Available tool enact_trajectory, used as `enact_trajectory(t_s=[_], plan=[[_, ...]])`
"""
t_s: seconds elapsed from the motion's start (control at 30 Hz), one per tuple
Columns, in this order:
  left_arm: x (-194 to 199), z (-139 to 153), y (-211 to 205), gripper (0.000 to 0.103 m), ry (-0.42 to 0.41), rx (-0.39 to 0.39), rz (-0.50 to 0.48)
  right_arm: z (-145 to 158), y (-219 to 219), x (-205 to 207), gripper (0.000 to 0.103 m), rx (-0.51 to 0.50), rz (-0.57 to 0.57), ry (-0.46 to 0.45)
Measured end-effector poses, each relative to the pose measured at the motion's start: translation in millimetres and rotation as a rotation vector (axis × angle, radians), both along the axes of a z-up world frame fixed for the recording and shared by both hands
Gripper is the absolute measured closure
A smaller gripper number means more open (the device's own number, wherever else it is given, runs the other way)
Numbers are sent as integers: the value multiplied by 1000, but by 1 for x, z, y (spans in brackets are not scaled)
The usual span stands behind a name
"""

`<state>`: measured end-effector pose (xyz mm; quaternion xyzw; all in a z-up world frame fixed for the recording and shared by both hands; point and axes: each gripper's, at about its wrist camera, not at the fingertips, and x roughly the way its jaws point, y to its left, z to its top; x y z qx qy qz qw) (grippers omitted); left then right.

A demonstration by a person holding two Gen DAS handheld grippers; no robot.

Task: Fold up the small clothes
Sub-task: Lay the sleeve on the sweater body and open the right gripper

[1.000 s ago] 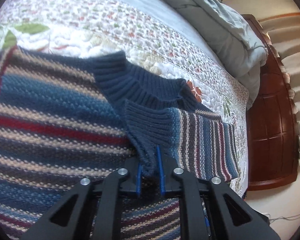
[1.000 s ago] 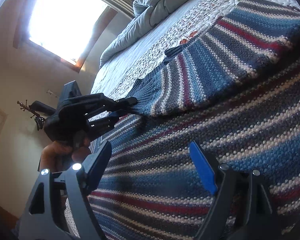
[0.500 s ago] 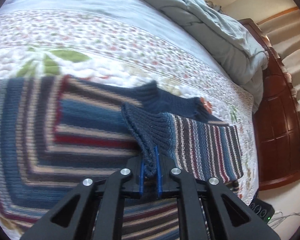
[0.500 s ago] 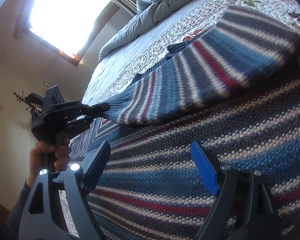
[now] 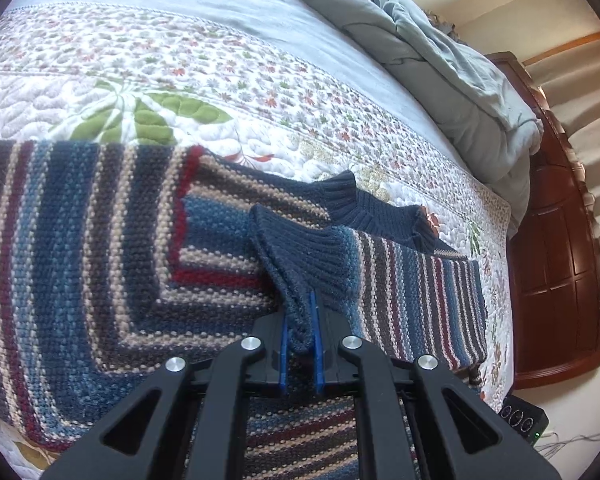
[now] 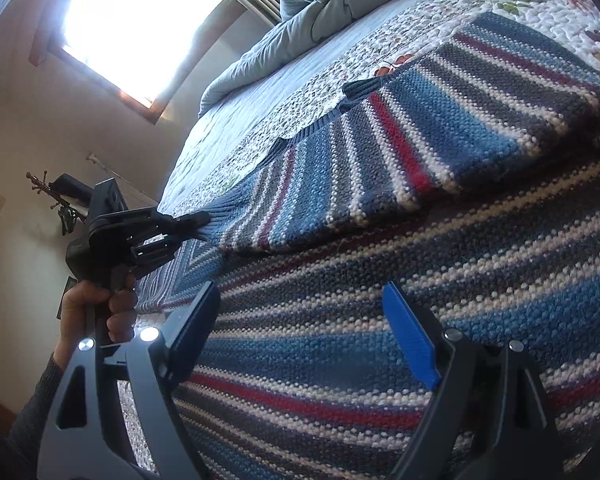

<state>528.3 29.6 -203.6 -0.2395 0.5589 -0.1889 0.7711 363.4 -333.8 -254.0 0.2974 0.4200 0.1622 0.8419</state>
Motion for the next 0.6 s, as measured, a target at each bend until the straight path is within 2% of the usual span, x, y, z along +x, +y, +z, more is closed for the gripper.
enact_trajectory(t_s=[0.1, 0.23, 0.27, 0.3, 0.37, 0.43, 0.47, 0.5, 0.53, 0.6], plan=[[0, 2, -1, 94, 3, 2, -15, 0, -1, 0, 20, 4, 3, 0], [0, -13, -6, 93, 36, 72, -30, -2, -2, 0, 21, 9, 1, 1], [1, -17, -5, 87, 40, 84, -25, -3, -3, 0, 21, 9, 3, 1], [1, -19, -1, 84, 40, 93, -9, -3, -3, 0, 21, 10, 4, 0], [0, -19, 7, 83, 35, 102, 27, -3, -4, 0, 21, 11, 7, -2], [-5, -13, 15, 80, 23, 153, 55, -3, -6, -1, 21, 16, 9, -5], [-8, -8, 16, 75, 10, 167, 60, -1, -7, -2, 21, 18, 7, -9], [-12, -1, 17, 65, -14, 172, 61, 1, -9, -2, 21, 23, 4, -16], [-18, 10, 17, 61, -61, 173, 61, 5, -12, -2, 21, 31, 0, -34], [-27, 25, 13, 38, -145, 148, 50, 19, -27, -3, 21, 14, -49, -96]])
